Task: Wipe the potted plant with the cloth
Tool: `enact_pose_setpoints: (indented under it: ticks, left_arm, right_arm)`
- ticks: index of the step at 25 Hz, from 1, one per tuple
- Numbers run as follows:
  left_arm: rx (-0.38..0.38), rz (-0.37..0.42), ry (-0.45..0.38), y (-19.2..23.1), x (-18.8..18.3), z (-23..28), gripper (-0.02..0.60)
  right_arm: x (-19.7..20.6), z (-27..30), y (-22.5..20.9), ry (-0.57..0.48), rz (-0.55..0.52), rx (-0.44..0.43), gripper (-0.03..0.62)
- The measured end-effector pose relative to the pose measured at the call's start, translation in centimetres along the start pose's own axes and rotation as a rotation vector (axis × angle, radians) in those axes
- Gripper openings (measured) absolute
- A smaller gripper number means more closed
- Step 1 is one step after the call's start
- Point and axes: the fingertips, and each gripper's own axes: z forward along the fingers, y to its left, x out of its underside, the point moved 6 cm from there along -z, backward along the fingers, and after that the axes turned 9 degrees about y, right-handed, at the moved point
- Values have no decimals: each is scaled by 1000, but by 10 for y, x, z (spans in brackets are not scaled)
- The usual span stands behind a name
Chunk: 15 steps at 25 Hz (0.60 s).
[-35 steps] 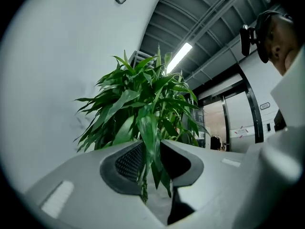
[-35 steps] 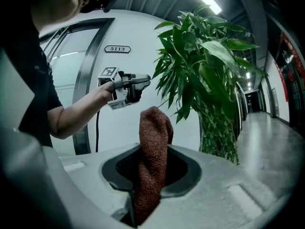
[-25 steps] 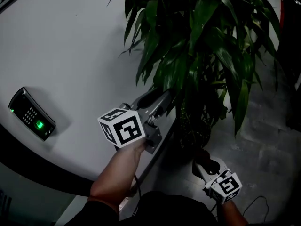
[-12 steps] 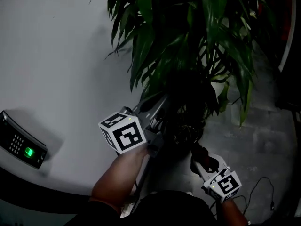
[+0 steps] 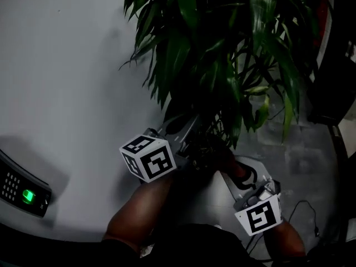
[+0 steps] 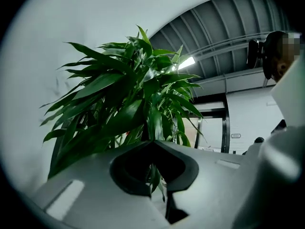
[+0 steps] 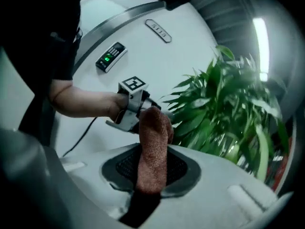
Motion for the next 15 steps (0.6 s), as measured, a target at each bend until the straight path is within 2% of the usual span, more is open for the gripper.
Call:
enact_pose_setpoints:
  ticks: [5, 10, 15]
  left_arm:
    - [7, 10, 5, -3, 1, -1, 25]
    - [1, 5, 10, 1, 4, -5, 25]
    - [11, -20, 17, 4, 9, -6, 25]
  right_arm:
    - [-71, 18, -51, -29, -288, 226, 71]
    - [-114, 48, -83, 23, -501, 367, 71]
    - [-133, 78, -112, 101, -663, 480, 71]
